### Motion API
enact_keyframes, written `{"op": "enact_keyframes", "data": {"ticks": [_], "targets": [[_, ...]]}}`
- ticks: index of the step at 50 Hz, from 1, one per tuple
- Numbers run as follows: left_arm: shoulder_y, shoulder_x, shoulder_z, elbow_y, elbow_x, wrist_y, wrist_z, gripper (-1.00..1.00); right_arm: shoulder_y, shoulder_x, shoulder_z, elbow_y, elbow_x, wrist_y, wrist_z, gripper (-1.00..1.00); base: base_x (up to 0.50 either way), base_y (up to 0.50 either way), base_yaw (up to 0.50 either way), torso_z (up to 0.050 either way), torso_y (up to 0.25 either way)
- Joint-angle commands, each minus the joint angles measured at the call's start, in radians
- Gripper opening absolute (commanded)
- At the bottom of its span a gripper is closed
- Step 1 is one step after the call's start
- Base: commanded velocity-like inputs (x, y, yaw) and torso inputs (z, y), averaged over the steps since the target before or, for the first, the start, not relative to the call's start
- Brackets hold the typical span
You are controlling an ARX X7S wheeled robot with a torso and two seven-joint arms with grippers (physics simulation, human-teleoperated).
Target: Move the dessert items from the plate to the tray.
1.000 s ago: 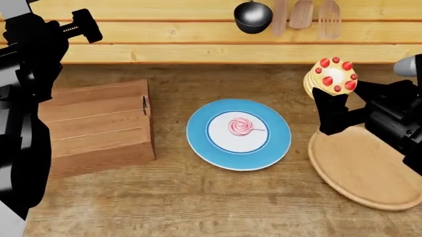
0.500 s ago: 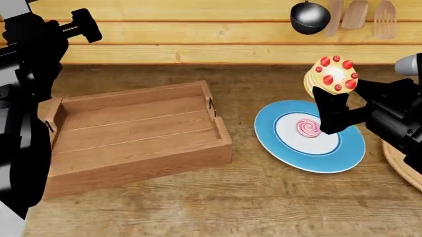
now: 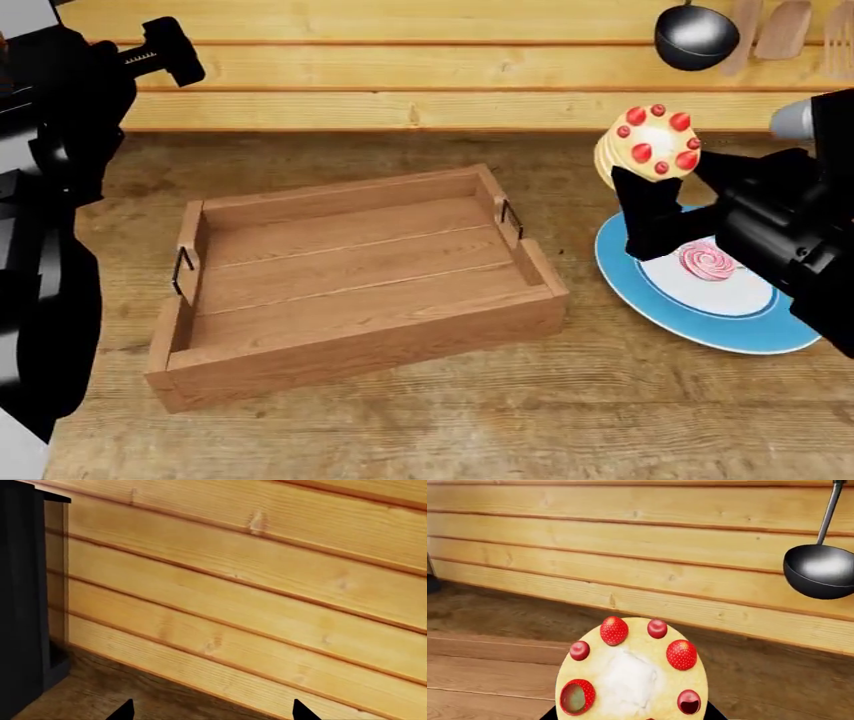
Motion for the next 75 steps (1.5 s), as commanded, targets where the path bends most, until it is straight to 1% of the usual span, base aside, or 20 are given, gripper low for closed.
{"op": "enact_keyframes", "data": {"ticks": [1, 3, 4, 6, 8, 13, 15, 17, 19, 21, 23, 25, 27, 31, 48, 49, 56, 63, 70, 75], "targets": [[-0.001, 0.002, 0.0, -0.001, 0.002, -0.002, 0.004, 1.0, 0.193, -0.149, -0.25, 0.115, -0.14, -0.072, -0.061, -1.0, 0.0, 0.0, 0.0, 0.0, 0.0], [0.003, 0.002, 0.001, 0.004, 0.004, -0.004, 0.005, 1.0, 0.235, -0.206, -0.329, 0.175, -0.182, -0.104, -0.089, -1.0, 0.0, 0.0, 0.0, 0.0, 0.0], [0.006, 0.002, 0.001, 0.01, 0.003, -0.006, 0.006, 1.0, 0.282, -0.31, -0.423, 0.288, -0.235, -0.16, -0.125, -1.0, 0.0, 0.0, 0.0, 0.0, 0.0], [0.012, 0.002, 0.0, 0.025, 0.001, -0.012, 0.006, 1.0, 0.34, -0.435, -0.522, 0.464, -0.299, -0.254, -0.19, -1.0, 0.0, 0.0, 0.0, 0.0, 0.0], [0.017, 0.002, 0.0, 0.037, 0.001, -0.019, 0.006, 1.0, 0.373, -0.513, -0.572, 0.593, -0.337, -0.325, -0.235, -1.0, 0.0, 0.0, 0.0, 0.0, 0.0], [0.024, 0.002, 0.001, 0.052, 0.0, -0.027, 0.005, 1.0, 0.416, -0.626, -0.629, 0.836, -0.39, -0.466, -0.313, -1.0, 0.0, 0.0, 0.0, 0.0, 0.0], [0.023, 0.002, 0.002, 0.051, 0.0, -0.025, 0.004, 1.0, 0.447, -0.68, -0.646, 0.99, -0.409, -0.549, -0.351, -1.0, 0.0, 0.0, 0.0, 0.0, 0.0], [0.021, 0.002, 0.003, 0.046, 0.001, -0.022, 0.003, 1.0, 0.5, -0.691, -0.804, 1.141, -0.258, -0.668, -0.335, -1.0, 0.0, 0.0, 0.0, 0.0, 0.005], [0.02, 0.002, 0.004, 0.042, 0.001, -0.019, 0.004, 1.0, 0.55, -0.691, -1.038, 1.236, -0.032, -0.783, -0.306, -1.0, 0.0, 0.0, 0.0, 0.0, 0.0], [0.02, 0.002, 0.005, 0.04, 0.003, -0.018, 0.004, 1.0, 0.586, -0.691, -1.263, 1.277, 0.197, -0.872, -0.291, -1.0, 0.0, 0.0, 0.0, 0.0, 0.0], [0.019, 0.002, 0.006, 0.037, 0.003, -0.015, 0.002, 1.0, 0.609, -0.691, -1.435, 1.282, 0.369, -0.935, -0.282, -1.0, 0.0, 0.0, 0.0, 0.0, 0.0], [0.015, 0.002, 0.006, 0.027, 0.004, -0.01, -0.001, 1.0, 0.617, -0.691, -1.54, 1.265, 0.468, -0.972, -0.275, -1.0, 0.0, 0.0, 0.0, 0.0, 0.0], [0.01, 0.002, 0.006, 0.015, 0.005, -0.002, -0.002, 1.0, 0.615, -0.691, -1.589, 1.245, 0.504, -0.989, -0.268, -1.0, 0.0, 0.0, 0.0, 0.0, 0.0], [0.002, 0.002, 0.003, -0.003, 0.005, 0.008, -0.003, 1.0, 0.609, -0.691, -1.611, 1.219, 0.51, -0.99, -0.26, -1.0, 0.0, 0.0, 0.0, 0.0, 0.0], [-0.006, 0.002, -0.006, -0.011, 0.003, 0.013, -0.004, 1.0, 0.601, -0.691, -1.608, 1.198, 0.48, -0.957, -0.239, -1.0, 0.0, 0.0, 0.0, 0.001, 0.001], [-0.006, 0.002, -0.006, -0.011, 0.004, 0.013, -0.003, 1.0, 0.602, -0.691, -1.608, 1.199, 0.481, -0.956, -0.24, 1.0, 0.0, 0.0, 0.0, 0.0, 0.0], [-0.001, 0.002, -0.007, 0.0, 0.004, 0.008, 0.0, 1.0, 0.637, -0.691, -1.604, 1.22, 0.53, -0.99, -0.257, 1.0, 0.0, 0.0, 0.0, 0.0, 0.001], [0.008, 0.002, -0.007, 0.023, 0.004, -0.008, 0.004, 1.0, 0.721, -0.69, -1.583, 1.268, 0.588, -1.027, -0.309, 1.0, 0.0, 0.0, 0.0, 0.0, 0.0], [0.019, 0.002, -0.006, 0.047, 0.002, -0.022, 0.006, 1.0, 0.801, -0.442, -1.539, 0.933, 0.633, -0.984, -0.173, 1.0, 0.0, 0.0, 0.0, 0.0, 0.0], [0.023, 0.002, -0.007, 0.056, -0.001, -0.029, 0.005, 1.0, 0.871, -0.192, -1.542, 0.633, 0.669, -0.882, -0.071, 1.0, 0.0, 0.0, 0.0, 0.0, 0.0]]}}
